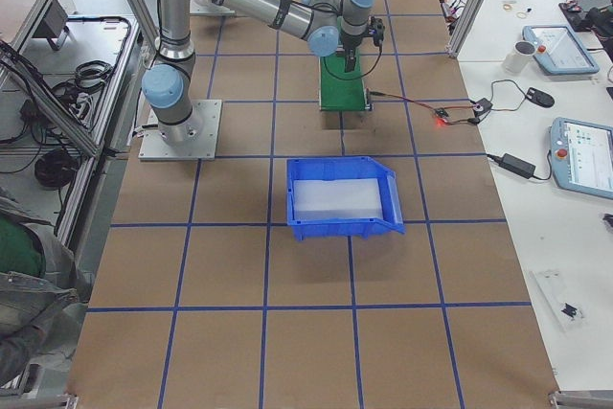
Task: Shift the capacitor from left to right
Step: 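Grasp the capacitor on the belt with the right gripper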
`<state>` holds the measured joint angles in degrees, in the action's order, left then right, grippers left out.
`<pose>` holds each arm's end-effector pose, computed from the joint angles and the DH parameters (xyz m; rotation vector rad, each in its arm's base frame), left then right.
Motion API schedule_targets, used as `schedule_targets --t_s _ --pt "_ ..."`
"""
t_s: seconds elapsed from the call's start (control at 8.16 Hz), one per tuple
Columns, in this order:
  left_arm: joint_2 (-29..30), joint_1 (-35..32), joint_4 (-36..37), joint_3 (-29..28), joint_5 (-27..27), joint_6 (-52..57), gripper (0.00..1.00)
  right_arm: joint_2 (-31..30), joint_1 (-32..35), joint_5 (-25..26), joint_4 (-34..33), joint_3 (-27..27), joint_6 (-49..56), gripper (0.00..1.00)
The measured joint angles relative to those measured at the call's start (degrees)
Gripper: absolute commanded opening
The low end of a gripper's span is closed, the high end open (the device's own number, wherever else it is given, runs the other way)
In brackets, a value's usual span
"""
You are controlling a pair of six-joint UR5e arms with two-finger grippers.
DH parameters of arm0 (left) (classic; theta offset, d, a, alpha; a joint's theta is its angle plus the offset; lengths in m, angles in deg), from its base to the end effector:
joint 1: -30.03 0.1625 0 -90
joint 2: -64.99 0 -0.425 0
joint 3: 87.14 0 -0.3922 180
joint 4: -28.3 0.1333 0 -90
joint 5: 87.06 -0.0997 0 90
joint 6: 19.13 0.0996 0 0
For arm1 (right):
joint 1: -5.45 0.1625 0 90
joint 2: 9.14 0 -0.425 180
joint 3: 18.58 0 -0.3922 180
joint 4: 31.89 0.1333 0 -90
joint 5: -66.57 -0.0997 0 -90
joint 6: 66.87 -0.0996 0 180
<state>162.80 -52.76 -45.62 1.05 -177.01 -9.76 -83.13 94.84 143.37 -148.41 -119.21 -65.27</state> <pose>-0.0616 -0.5757 0.4619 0.0586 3.1047 -0.2712 0.1500 -0.5689 0.2980 -0.0248 2.9111 -0.0034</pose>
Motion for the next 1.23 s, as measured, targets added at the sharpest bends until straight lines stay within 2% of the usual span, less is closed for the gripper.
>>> schedule_targets --t_s 0.37,0.61,1.1,1.23 --pt "-0.37 -0.02 -1.56 0.01 -0.3 -0.06 1.0 1.28 0.0 -2.75 -1.38 -0.48 0.06 1.0" --pt "-2.03 -0.01 -8.76 -0.03 -0.67 -1.48 1.0 1.61 0.0 -2.29 -2.25 -0.52 0.15 0.98" --pt "-3.2 0.0 -12.39 0.04 -0.92 -2.58 1.0 2.07 0.0 -1.03 -2.99 -1.05 0.32 0.85" --pt "-3.22 0.0 -12.43 0.13 -0.92 -2.53 1.0 2.13 0.0 -0.69 -3.01 -1.58 0.32 0.74"
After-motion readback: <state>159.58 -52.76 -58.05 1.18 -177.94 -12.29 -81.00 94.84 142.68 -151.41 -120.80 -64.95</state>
